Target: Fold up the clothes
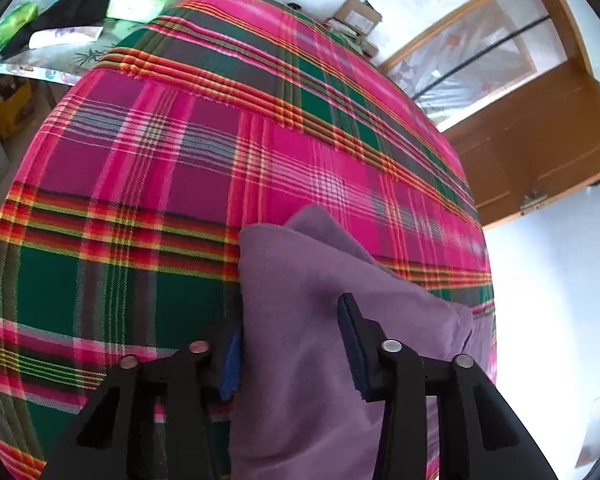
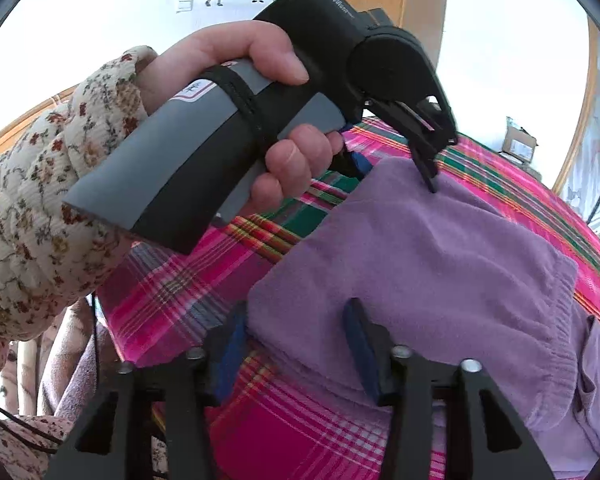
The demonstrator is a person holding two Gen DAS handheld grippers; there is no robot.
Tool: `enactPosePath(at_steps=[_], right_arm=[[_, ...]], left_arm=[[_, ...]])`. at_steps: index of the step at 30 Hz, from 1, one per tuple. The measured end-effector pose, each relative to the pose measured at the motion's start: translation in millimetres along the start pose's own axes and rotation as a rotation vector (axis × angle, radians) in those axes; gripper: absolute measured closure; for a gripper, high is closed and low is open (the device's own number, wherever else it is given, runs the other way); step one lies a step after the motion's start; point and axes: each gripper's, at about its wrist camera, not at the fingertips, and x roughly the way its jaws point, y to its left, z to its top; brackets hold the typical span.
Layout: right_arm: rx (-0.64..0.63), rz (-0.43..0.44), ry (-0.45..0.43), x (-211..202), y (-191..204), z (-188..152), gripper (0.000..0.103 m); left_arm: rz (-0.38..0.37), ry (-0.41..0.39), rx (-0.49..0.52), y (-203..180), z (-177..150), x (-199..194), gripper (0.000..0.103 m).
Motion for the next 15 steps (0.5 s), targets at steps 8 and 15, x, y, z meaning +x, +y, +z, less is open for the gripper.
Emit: enactPosePath(at_steps=[8, 15], right_arm=[[0.010, -0.028, -0.009, -1.0, -4.8, 0.7, 0.081], [0.036, 0.015, -0.070, -3.6, -24.6, 13.6, 0.083]], left_arm=[[-0.027, -0.014, -0.058, 5.9, -1.2, -8.3, 0.088], [-0.018, -0.070, -0.029, -6.0, 2.0, -24.7, 0.090]])
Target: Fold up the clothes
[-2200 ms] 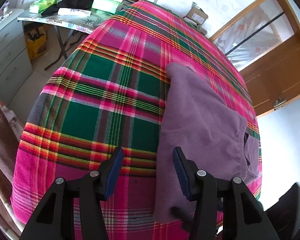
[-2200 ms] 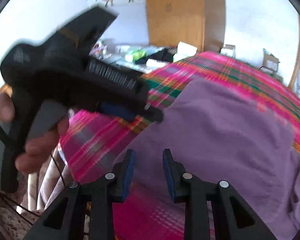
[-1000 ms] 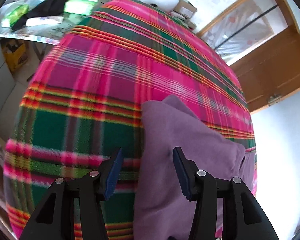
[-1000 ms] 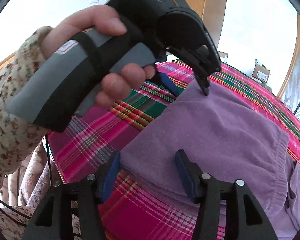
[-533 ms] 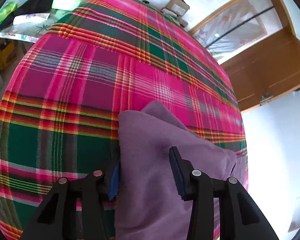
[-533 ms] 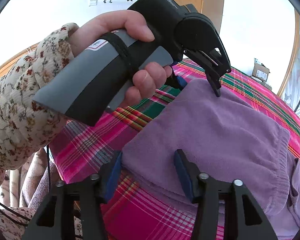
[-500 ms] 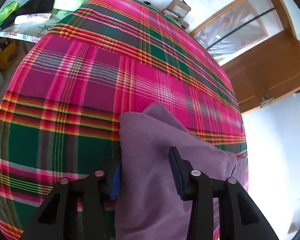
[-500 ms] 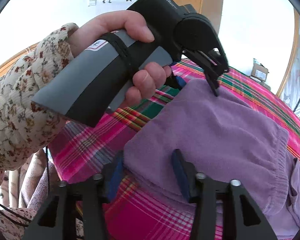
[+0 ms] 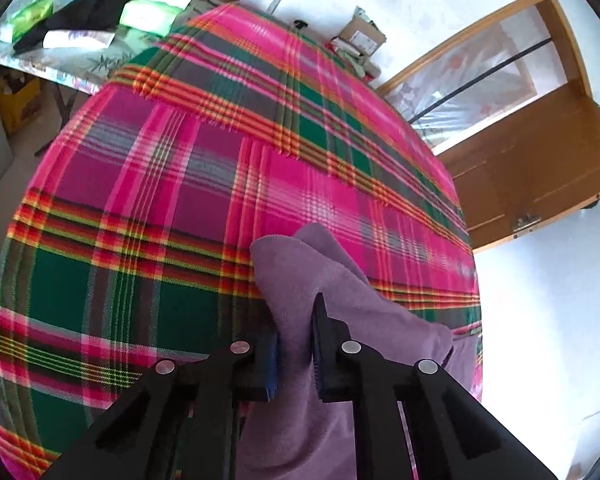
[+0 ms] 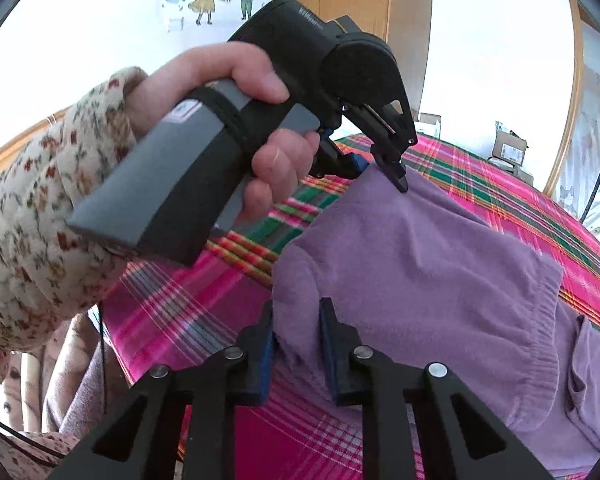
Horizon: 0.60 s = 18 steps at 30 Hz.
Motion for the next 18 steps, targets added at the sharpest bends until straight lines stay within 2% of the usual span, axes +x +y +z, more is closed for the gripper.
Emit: enactPosePath(at_steps=[5, 7, 13, 18], right_arm=[[0.003, 0.045, -0.010, -5.7, 0.1, -1.6, 0.083], [0.002, 0.069, -0.014, 6.6, 3.9, 6.8, 0.083], [-0.035, 0.130, -0.023, 15.4, -7.2, 12.7, 0.083], [-0.017, 0.159, -0.015, 20.0, -17.7, 11.5, 0.083]], left_arm=[[0.035, -0.014, 0.013, 4.6, 1.9, -12.1, 0.090], [0.054, -0.023, 0.007, 8.9, 1.5, -16.4, 0.090], [0.108, -0.025, -0.023, 29.5, -0.2, -30.4, 0.090], [0.127, -0.029, -0.014, 27.9, -2.4, -37.7, 0.090]])
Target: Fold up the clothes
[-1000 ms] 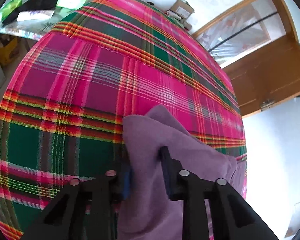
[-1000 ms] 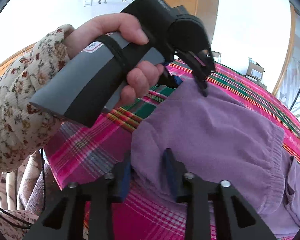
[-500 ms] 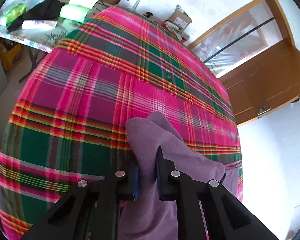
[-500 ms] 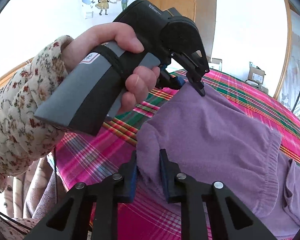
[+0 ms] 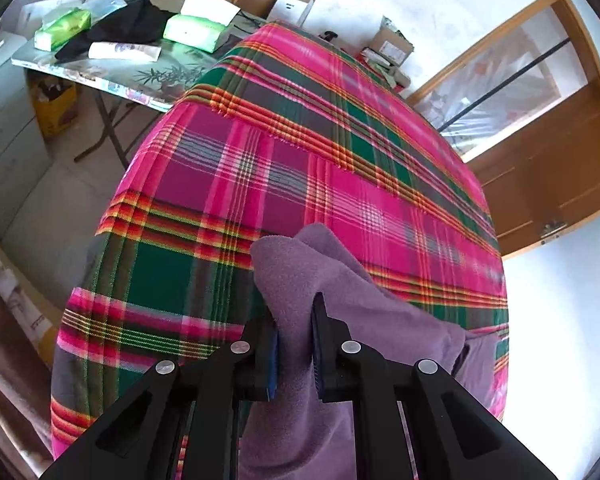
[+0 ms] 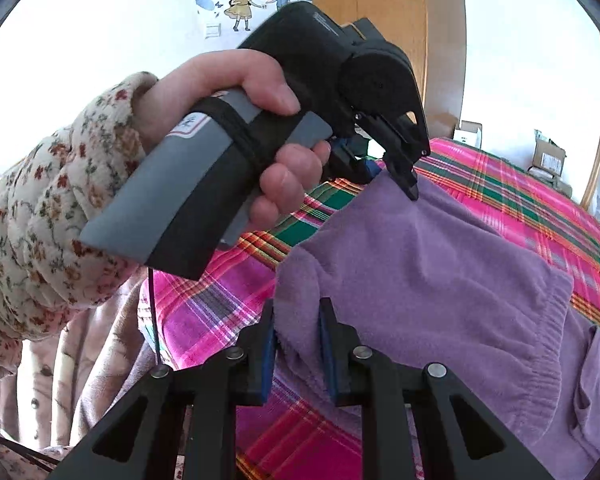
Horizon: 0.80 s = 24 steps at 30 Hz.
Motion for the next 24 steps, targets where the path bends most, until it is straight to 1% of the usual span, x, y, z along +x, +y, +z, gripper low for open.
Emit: enactPosePath(at_steps=[3, 5, 7, 8, 13, 16, 19, 24], right_arm=[[0.014, 0.003, -0.027, -6.0, -7.4, 4.5, 0.083], [0.021, 0.002, -0.050, -20.5, 1.6, -1.4, 0.083], [0.031, -0.002, -0.074, -60.9, 34.2, -22.1, 0.083], [0.037, -0.004, -0.087, -77.1, 44.4, -29.9, 0.083], [0.070, -0.012, -0.155, -113.9, 28.4, -34.3, 0.083], [0.075, -0.026, -0.188, -121.4, 39.9, -33.8, 0.083], [0.078, -0.044, -0.220, -135.2, 43.3, -32.5, 0.083], [0.095, -0.083, -0.285, -164.5, 36.0, -35.2, 0.083]], left_arm=[[0.019, -0.011, 0.023, -11.4, -0.2, -5.0, 0.090], [0.029, -0.020, 0.051, -21.7, 1.4, -11.5, 0.090], [0.026, -0.027, 0.070, -31.0, 1.3, -17.7, 0.090], [0.024, -0.031, 0.078, -35.3, 1.1, -20.7, 0.090], [0.000, -0.058, 0.101, -58.6, -0.3, -37.5, 0.090], [0.005, -0.072, 0.131, -76.0, -1.4, -44.7, 0.090], [0.011, -0.086, 0.173, -97.9, -3.8, -51.7, 0.090], [-0.007, -0.101, 0.219, -130.7, -3.9, -56.5, 0.090]])
